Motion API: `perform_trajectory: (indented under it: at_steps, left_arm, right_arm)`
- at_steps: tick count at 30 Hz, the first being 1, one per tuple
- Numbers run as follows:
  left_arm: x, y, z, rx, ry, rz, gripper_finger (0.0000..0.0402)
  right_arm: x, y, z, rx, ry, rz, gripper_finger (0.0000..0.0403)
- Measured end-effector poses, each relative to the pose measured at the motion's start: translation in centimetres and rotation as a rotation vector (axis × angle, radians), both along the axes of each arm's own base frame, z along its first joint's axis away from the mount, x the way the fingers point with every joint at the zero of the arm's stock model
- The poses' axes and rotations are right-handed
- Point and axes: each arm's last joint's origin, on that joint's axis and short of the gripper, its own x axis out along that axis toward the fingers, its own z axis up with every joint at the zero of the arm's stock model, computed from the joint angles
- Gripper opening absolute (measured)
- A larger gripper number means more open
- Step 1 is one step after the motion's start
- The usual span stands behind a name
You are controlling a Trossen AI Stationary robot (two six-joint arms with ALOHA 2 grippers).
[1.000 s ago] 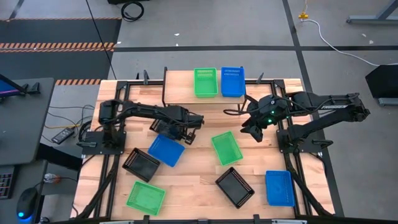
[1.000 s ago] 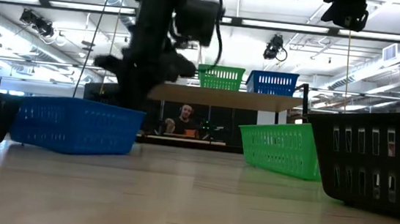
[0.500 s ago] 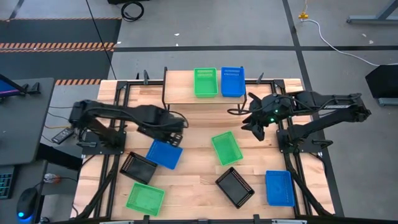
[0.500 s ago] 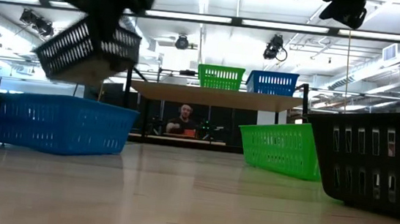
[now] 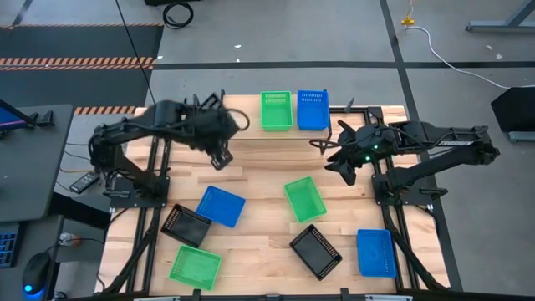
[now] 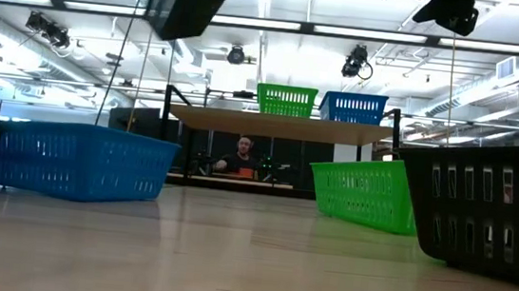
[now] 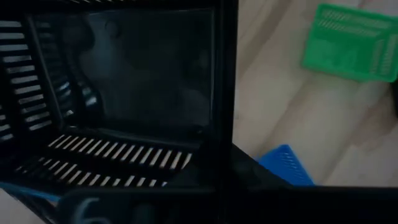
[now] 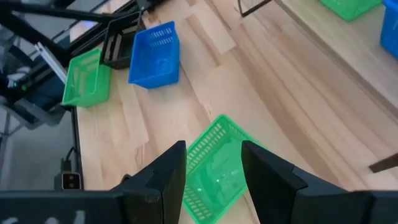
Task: Stack baskets on shelf by color
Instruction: Put the top black basket on the shelf
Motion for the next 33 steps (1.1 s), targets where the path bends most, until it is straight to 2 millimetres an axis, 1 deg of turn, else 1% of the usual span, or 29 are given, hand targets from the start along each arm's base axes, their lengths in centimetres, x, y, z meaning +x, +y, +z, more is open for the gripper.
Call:
perform_trajectory:
  at_steps: [2,4,8,11,14,18,20,22,26,33]
  left_arm:
    - [0.2,0.8,0.3,0.048,0.034,-0.088,0.0005]
    - [0.5,1.5,0.0,0.091,0.087,-0.18,0.0005]
    - [1.6,3.0,-1.1,0.143,0.208,-0.343,0.0006]
    - [2.8,4.3,-2.4,0.158,0.291,-0.426,0.0006]
    - [3.9,6.0,-3.8,0.146,0.361,-0.454,0.0006]
    - [5.4,8.9,-6.4,0.06,0.425,-0.478,0.0006]
    - [5.8,10.1,-7.5,0.036,0.463,-0.465,0.0006]
    - [5.8,11.1,-8.0,0.017,0.471,-0.444,0.0006]
    - [5.7,11.8,-8.2,-0.04,0.435,-0.481,0.0006]
    - [6.0,11.0,-8.2,-0.056,0.416,-0.585,0.0007]
  right_arm:
    - [0.2,-0.2,0.1,0.004,-0.018,-0.018,0.0162]
    - [0.2,-0.4,0.2,0.017,-0.027,-0.04,0.0162]
    - [0.2,-0.8,0.2,0.04,-0.031,-0.076,0.0162]
    - [0.2,-0.9,0.2,0.045,-0.032,-0.09,0.0162]
    - [0.2,-1.0,0.2,0.061,-0.034,-0.109,0.0162]
    - [0.3,-1.0,0.2,0.067,-0.041,-0.113,0.0162]
    - [0.3,-1.0,0.2,0.084,-0.041,-0.124,0.0162]
    - [0.3,-1.0,0.3,0.095,-0.043,-0.132,0.0162]
    - [0.3,-0.9,0.3,0.097,-0.043,-0.126,0.0162]
    - [0.2,-0.9,0.3,0.065,-0.04,-0.1,0.0162]
